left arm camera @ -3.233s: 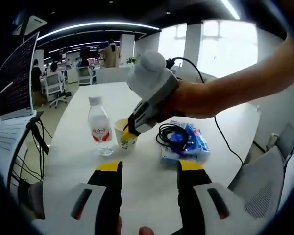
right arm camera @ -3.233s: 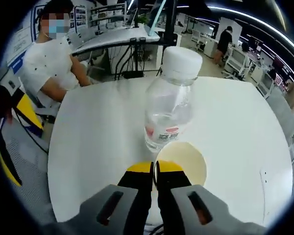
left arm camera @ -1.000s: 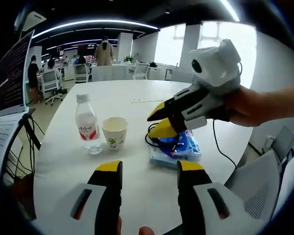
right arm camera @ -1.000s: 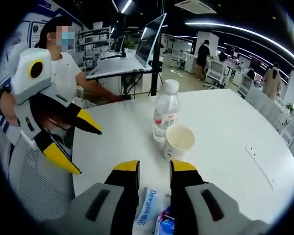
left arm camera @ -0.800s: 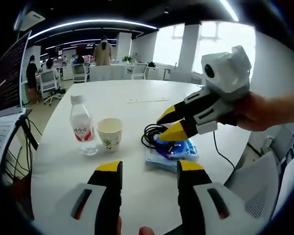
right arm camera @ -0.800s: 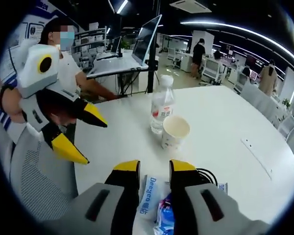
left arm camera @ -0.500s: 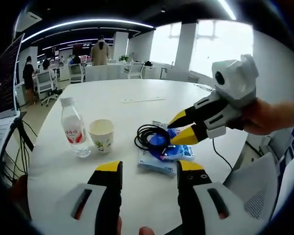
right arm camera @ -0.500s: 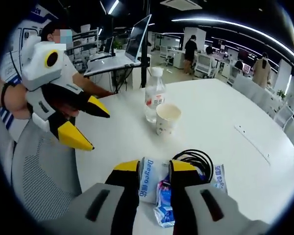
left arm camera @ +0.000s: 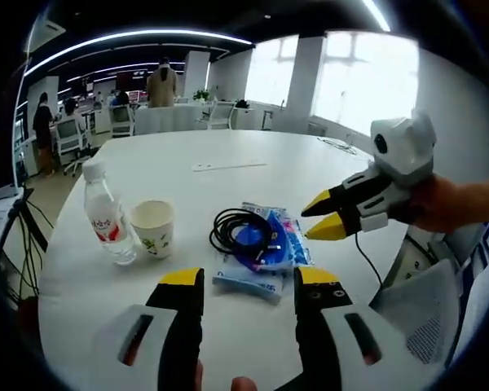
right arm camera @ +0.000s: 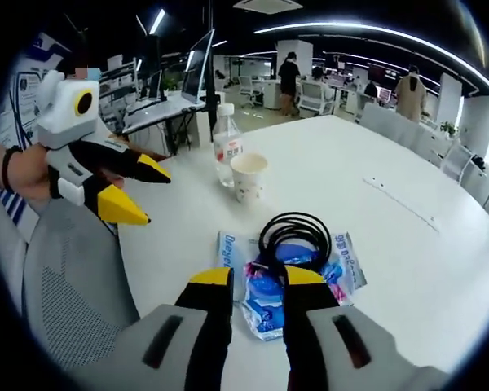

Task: Arrange the tabletop items into an orderly group along one side of the table until the central work area is clear of visible clutter.

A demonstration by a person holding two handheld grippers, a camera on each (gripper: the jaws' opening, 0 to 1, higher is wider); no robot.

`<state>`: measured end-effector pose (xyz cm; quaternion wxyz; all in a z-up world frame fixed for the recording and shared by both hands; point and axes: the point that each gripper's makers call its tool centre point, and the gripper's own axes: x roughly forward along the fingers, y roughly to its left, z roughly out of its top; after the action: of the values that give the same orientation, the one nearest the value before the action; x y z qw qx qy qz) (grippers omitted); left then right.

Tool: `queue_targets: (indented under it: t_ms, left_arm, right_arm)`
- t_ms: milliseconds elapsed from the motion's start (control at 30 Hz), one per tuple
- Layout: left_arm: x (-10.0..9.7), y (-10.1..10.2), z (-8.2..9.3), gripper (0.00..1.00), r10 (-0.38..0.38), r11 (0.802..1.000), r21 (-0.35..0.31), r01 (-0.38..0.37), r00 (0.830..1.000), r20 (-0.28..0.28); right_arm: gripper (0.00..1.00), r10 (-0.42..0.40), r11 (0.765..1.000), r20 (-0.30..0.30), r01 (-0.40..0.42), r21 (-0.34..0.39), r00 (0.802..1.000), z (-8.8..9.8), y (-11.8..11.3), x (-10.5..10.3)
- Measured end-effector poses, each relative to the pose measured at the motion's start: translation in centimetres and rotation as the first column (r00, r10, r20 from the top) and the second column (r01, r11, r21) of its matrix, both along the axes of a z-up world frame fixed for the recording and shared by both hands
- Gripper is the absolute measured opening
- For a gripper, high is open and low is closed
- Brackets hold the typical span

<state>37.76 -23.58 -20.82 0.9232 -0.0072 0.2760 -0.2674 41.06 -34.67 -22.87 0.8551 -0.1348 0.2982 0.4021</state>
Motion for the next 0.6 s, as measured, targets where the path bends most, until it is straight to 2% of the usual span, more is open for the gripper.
queue_targets:
  t_ms: [400,600]
  left_arm:
    - [0.4,-1.1,-0.2,0.43,-0.02,1.0,-0.001,0.02,1.0,-0.008]
    - [0.6,-1.4,-0.4,0.43,-0.028,1.0,0.002,0.028,1.0,-0.013]
  right_arm:
    - [0.2,-0.119,0.992,-0.068,0.122,0.046,0.991,-1.6,-3.9,-1.3]
    - [0.2,-0.198,0.974,-0.126,0.209,0.088,0.972,-2.7,-5.8,-1.4]
